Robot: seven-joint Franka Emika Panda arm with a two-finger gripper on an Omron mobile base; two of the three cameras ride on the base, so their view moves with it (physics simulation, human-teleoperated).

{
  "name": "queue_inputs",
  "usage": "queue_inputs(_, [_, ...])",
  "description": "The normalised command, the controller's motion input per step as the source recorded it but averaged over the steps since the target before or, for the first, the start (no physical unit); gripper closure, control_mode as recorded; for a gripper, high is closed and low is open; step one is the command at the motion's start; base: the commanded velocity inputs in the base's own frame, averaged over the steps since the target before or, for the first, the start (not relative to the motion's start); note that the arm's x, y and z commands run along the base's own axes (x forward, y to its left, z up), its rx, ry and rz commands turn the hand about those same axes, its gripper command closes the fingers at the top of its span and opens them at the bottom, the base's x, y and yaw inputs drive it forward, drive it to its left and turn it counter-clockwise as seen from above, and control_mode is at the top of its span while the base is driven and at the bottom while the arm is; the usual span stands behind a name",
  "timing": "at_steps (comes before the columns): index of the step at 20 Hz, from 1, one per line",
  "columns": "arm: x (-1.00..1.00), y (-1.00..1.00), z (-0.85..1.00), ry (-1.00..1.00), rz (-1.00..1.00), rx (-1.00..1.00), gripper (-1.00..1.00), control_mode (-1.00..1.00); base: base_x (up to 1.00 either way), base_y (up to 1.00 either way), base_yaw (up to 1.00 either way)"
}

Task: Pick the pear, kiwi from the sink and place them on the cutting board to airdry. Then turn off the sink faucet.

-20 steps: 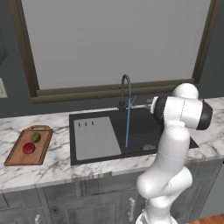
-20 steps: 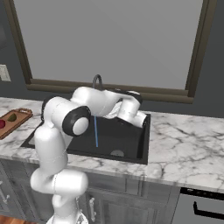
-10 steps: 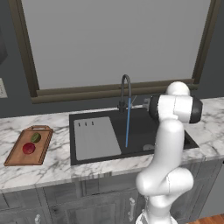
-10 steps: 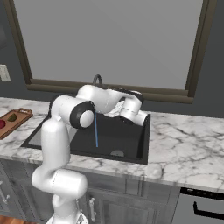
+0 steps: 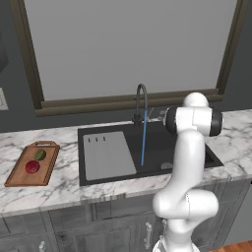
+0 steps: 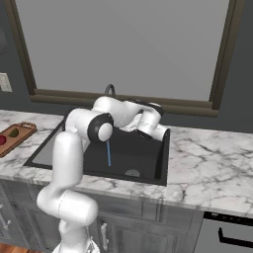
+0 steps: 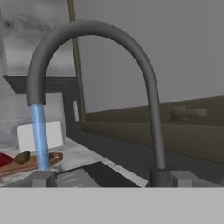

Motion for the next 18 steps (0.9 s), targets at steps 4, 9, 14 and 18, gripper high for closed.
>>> queue_inputs(4, [0.31, 0.0, -0.17, 0.0, 0.0, 0.0, -1.0, -1.0, 0.0, 0.0, 0.0])
queue_inputs(9, [0.28, 0.0, -0.16, 0.0, 0.0, 0.0, -1.0, -1.0, 0.0, 0.0, 0.0])
queue_inputs(14, [0.29, 0.0, -0.16, 0.0, 0.0, 0.0, -1.0, -1.0, 0.0, 0.0, 0.0])
queue_inputs(18, [0.28, 0.0, -0.16, 0.0, 0.0, 0.0, -1.0, -1.0, 0.0, 0.0, 0.0])
